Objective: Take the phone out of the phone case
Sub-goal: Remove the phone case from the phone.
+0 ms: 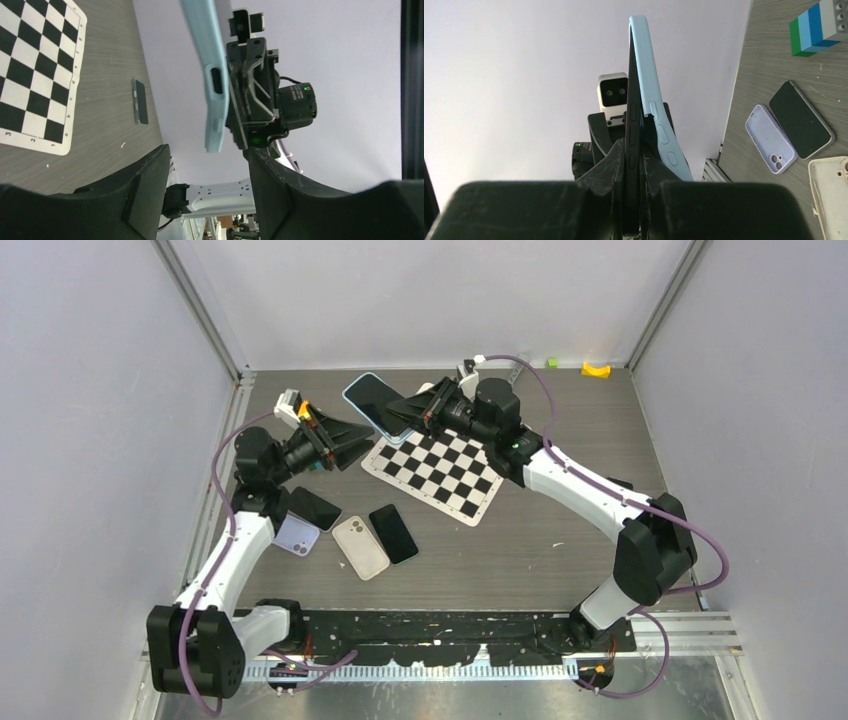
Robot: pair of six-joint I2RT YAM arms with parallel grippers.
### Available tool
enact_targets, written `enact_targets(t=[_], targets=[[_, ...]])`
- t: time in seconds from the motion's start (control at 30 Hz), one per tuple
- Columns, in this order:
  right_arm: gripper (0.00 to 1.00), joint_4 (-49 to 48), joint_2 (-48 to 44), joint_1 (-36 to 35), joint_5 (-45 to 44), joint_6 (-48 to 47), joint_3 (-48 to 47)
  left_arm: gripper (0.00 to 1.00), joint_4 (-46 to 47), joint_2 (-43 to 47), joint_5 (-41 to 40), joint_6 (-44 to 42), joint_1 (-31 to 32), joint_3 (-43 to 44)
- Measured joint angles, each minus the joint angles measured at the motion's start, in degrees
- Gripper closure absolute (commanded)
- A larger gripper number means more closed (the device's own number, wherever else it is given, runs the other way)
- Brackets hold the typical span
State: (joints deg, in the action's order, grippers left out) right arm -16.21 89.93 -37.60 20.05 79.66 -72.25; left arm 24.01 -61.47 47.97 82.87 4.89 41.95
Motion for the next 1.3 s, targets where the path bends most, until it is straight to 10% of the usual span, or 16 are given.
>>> enact_targets(t=[0.3,1.0,1.13,1.3], targets=[[0.99,-1.86,0.0,-0.02,-0.24,3.5,0.72,0.28,-2.25,-0.46,0.28,-4.07,1.84,-0.2],[0.99,-5.22,0.48,0.17,0.61,7.58,2.75,0.39,-0.87,-3.67,-3.37,-3.58,4.11,0.02],[0.99,-5.2,0.61,0.28,0.92,7.61,2.84,0.54,0.33,-4.79,-3.48,-3.23,4.39,0.07],[0.99,-5.14,1.11,0.39,1.73,7.43,3.1,1.0,1.62,-5.79,-3.65,-3.65,4.61,1.25]])
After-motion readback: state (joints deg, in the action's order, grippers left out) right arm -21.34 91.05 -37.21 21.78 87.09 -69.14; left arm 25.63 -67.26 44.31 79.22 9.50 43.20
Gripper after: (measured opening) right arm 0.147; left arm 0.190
